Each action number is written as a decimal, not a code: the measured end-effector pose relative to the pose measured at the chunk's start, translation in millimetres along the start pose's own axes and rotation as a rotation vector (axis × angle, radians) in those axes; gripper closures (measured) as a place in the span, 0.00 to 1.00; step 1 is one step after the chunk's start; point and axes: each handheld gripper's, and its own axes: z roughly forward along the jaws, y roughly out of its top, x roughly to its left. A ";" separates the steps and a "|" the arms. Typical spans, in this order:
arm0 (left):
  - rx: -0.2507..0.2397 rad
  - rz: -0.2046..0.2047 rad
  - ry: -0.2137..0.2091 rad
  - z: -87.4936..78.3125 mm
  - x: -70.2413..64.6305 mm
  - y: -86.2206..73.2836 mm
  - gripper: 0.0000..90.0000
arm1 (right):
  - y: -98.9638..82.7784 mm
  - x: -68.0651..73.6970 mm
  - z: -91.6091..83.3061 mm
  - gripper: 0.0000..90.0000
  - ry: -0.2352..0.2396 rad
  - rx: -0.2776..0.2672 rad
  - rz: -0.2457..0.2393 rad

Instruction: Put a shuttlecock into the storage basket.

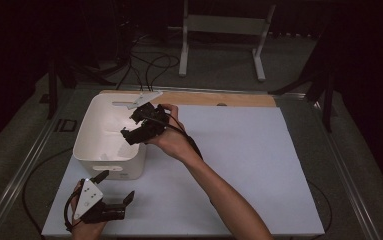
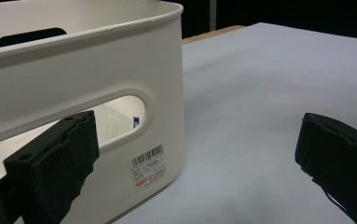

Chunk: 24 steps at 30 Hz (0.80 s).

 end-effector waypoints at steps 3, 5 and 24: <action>-0.001 -0.001 0.000 0.0 0.2 0.0 0.00 | -0.7 -0.8 -0.6 0.14 0.002 0.001 0.002; -0.002 -0.002 0.000 0.0 0.1 0.0 0.00 | -1.5 -1.5 -1.8 0.13 0.004 -0.004 0.004; 0.001 -0.002 -0.001 0.5 0.1 0.0 0.00 | -5.8 -6.2 -8.2 0.10 0.001 -0.016 0.012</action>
